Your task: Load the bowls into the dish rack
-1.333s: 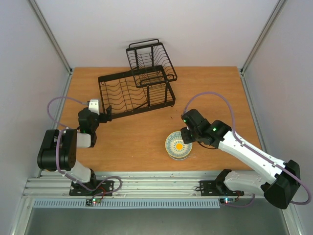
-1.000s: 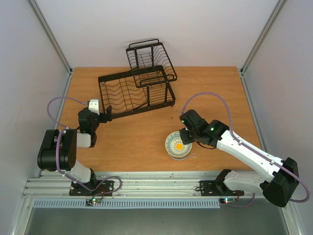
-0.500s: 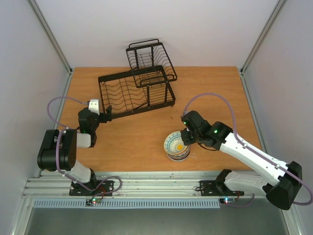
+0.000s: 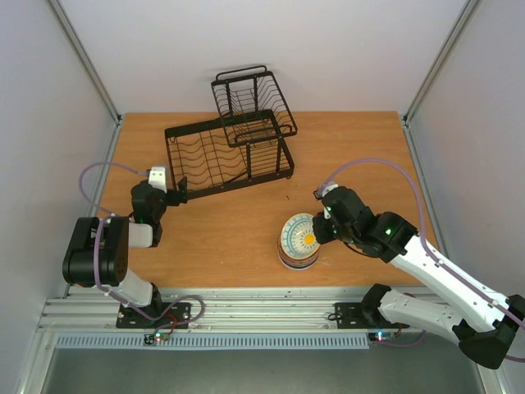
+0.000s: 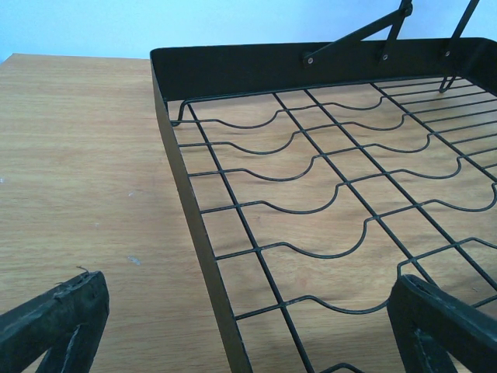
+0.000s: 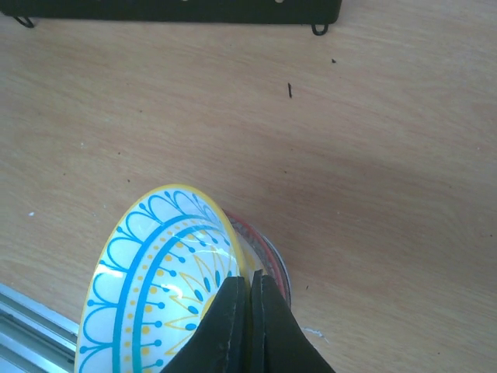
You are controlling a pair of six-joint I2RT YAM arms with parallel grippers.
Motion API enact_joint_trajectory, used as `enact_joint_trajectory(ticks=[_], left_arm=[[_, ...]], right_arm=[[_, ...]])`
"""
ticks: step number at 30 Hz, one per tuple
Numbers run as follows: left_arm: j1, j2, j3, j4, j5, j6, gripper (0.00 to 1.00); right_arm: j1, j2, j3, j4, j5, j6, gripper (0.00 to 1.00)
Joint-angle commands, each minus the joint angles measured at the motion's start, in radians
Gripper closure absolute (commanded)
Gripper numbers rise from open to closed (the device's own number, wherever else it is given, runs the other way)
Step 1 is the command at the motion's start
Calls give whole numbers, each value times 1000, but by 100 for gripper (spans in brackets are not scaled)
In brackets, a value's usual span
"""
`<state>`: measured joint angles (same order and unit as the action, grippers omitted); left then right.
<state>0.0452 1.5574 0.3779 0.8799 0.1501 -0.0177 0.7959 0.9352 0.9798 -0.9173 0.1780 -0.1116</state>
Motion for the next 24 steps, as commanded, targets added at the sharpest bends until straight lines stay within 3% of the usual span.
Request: enact_joint_trajectory(ticks=[1,10,14,20,24], left_arm=[[0,-1,12,45,11,15,5],[0,-202,5,-111,121,66,13],[-1,-285,75,-371,305,90,14],[-2,-237,254,-771,737,179,36],[-1,-230,314,-963,882,266,38]], right_arm=[[5,-7,47,19,-38,-22,99],[15,38,154,39,-98,-45,99],[34,118,250,34,-98,-62,99],[74,324,359,123,-101,-81,99],[117,434,388,202,-108,-87,99]])
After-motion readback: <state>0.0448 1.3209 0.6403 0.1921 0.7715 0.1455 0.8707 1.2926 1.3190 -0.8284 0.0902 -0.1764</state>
